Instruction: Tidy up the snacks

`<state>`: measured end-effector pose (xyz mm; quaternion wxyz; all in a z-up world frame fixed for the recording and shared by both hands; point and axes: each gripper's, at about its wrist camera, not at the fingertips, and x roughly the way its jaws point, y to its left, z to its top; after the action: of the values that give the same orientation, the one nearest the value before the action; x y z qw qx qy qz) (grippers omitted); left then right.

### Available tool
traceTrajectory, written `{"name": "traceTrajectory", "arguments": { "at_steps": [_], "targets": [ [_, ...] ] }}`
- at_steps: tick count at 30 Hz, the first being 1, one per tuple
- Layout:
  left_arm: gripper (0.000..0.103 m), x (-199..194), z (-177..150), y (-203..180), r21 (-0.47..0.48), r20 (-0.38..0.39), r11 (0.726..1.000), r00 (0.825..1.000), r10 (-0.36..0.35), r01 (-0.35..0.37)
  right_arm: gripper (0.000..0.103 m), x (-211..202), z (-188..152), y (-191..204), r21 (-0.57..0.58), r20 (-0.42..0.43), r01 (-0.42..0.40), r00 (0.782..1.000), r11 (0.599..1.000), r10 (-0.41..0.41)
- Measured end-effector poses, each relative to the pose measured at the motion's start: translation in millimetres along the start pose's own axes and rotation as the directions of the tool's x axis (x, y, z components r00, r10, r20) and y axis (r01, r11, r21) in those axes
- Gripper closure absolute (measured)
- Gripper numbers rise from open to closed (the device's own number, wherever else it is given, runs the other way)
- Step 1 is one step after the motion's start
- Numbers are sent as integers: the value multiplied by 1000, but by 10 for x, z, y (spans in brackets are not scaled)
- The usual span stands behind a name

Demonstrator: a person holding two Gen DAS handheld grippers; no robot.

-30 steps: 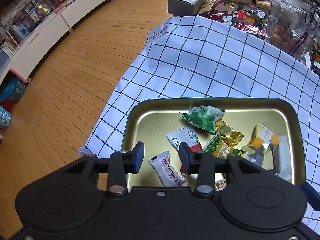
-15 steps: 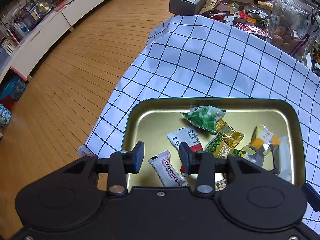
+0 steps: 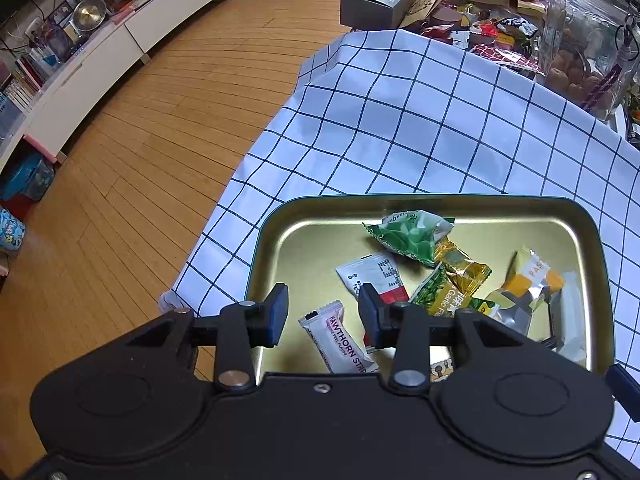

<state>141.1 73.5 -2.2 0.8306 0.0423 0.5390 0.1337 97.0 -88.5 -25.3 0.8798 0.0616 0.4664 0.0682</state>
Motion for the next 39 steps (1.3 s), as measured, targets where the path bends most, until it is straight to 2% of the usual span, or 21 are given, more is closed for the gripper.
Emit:
{"name": "traceTrajectory", "arguments": {
  "at_steps": [39],
  "targets": [
    [54,24,-9,-12,15,-12,1000,1000,-2,2,48,44,-31,7,-5,-20,-4,1000,1000,4]
  ]
}}
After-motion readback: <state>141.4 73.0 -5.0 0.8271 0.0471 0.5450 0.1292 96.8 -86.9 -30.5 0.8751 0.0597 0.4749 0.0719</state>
